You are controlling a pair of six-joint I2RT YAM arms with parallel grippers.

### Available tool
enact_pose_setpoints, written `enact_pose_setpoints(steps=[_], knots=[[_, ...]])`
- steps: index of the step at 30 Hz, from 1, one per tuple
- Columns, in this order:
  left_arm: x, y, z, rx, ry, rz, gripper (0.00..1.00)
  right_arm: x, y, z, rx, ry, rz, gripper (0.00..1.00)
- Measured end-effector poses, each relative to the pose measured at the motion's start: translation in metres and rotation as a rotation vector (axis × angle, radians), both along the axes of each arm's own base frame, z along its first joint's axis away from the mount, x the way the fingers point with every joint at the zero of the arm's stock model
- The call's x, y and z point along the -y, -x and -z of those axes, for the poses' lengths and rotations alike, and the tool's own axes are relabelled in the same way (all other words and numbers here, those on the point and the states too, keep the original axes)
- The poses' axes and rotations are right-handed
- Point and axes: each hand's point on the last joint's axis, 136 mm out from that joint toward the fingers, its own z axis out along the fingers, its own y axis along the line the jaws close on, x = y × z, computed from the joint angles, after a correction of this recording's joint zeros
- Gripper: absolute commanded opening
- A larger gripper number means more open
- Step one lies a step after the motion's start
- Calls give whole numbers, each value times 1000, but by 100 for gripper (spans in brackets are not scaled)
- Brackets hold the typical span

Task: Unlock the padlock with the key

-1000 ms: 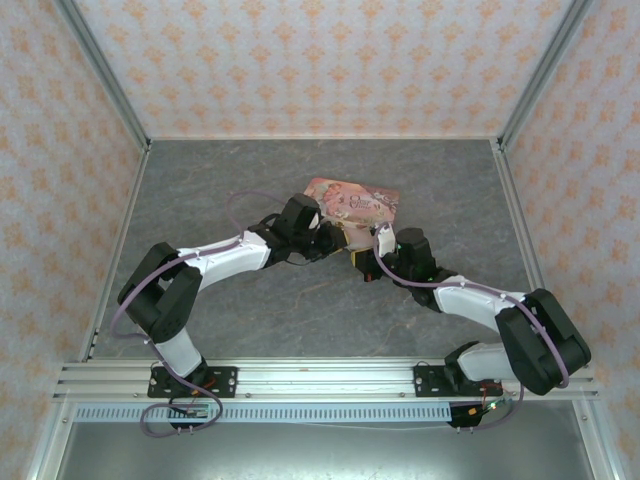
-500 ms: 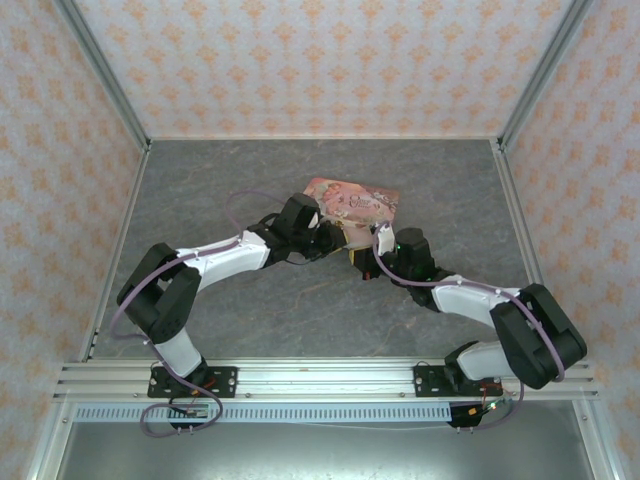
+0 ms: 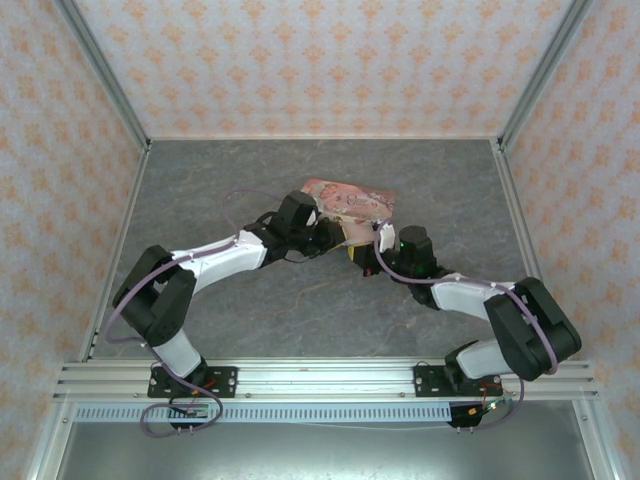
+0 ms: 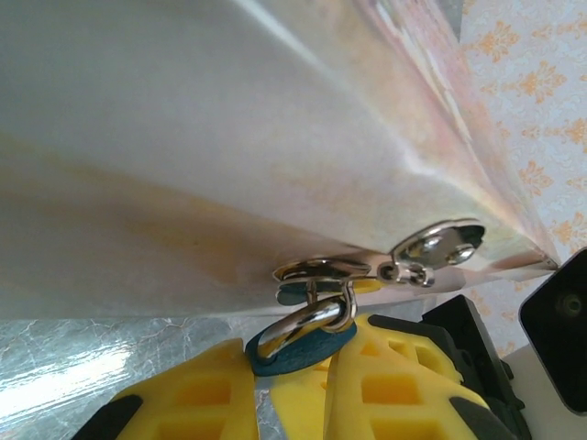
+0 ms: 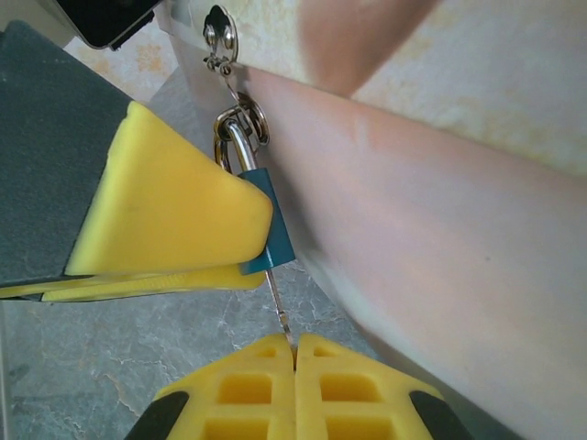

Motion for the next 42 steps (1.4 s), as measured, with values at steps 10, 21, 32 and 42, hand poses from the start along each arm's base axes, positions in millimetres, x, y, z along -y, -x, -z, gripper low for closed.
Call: enact_pose_setpoints(steps=[10,21,32,42], knots=[[12,15,-11,-14,47,61,18,7,-9,4,-1,-12,17,0],[6,14,-12,9,15,49,31,8,-10,3,2,-8,23,0],[-50,2,-27,182,-116,-70,76,22,-17,-7,-14,14,75,0],[-75,7,16,318,-356,45,80,12,-79,-34,-71,-119,88,0]])
